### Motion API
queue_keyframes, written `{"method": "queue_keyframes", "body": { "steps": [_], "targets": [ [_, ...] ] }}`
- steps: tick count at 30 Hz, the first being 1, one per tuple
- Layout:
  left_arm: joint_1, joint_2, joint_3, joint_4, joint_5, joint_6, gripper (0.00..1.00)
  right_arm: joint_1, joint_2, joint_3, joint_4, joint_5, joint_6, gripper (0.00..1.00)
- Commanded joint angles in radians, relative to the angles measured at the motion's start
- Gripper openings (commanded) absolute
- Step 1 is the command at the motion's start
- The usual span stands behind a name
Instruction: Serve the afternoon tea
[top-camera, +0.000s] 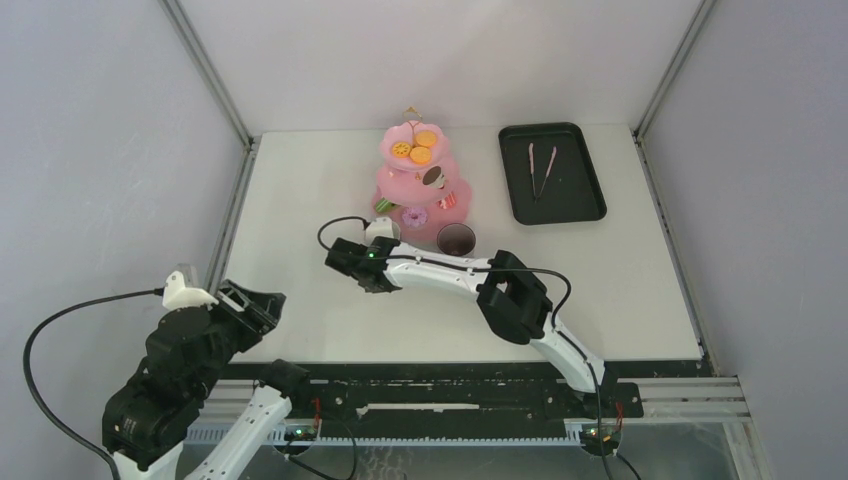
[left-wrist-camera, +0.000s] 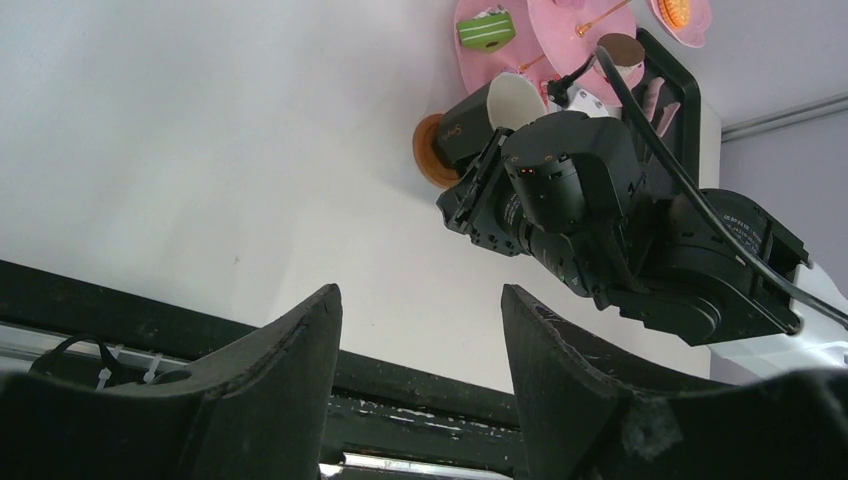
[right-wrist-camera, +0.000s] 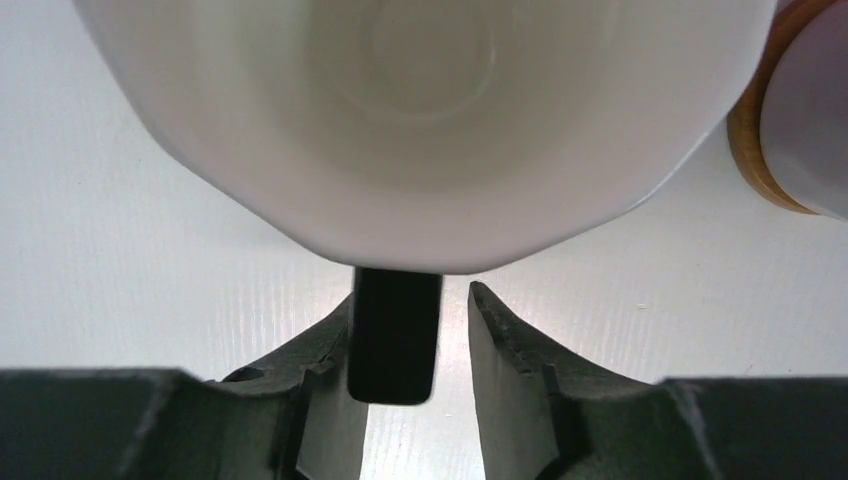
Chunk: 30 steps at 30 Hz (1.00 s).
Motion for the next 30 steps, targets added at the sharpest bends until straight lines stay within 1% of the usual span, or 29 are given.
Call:
{"method": "queue_keyframes", "body": {
  "steps": [1, 13, 19, 20, 25, 30],
  "targets": [
    [-0.005, 0.015, -0.010, 0.042, -0.018, 0.008, 0.65, -0.003, -0.040, 0.005, 0.016, 0.004, -0.009, 0.48],
    [-0.005, 0.047, 0.014, 0.053, -0.091, 0.024, 0.66, 0.008, -0.097, 0.036, 0.000, 0.013, -0.069, 0.51],
    [-0.005, 0.086, 0.045, 0.073, -0.159, 0.033, 0.66, 0.024, -0.178, 0.028, -0.018, 0.029, -0.112, 0.52],
    [-0.005, 0.094, 0.047, 0.079, -0.172, 0.034, 0.66, 0.025, -0.197, 0.019, -0.015, 0.030, -0.121, 0.54],
    [-0.005, 0.131, 0.050, 0.102, -0.244, 0.025, 0.66, 0.031, -0.301, -0.046, -0.003, 0.025, -0.162, 0.55],
    [-0.005, 0.181, 0.027, 0.151, -0.347, 0.038, 0.66, 0.009, -0.484, -0.222, 0.084, 0.047, -0.218, 0.55]
  ]
}}
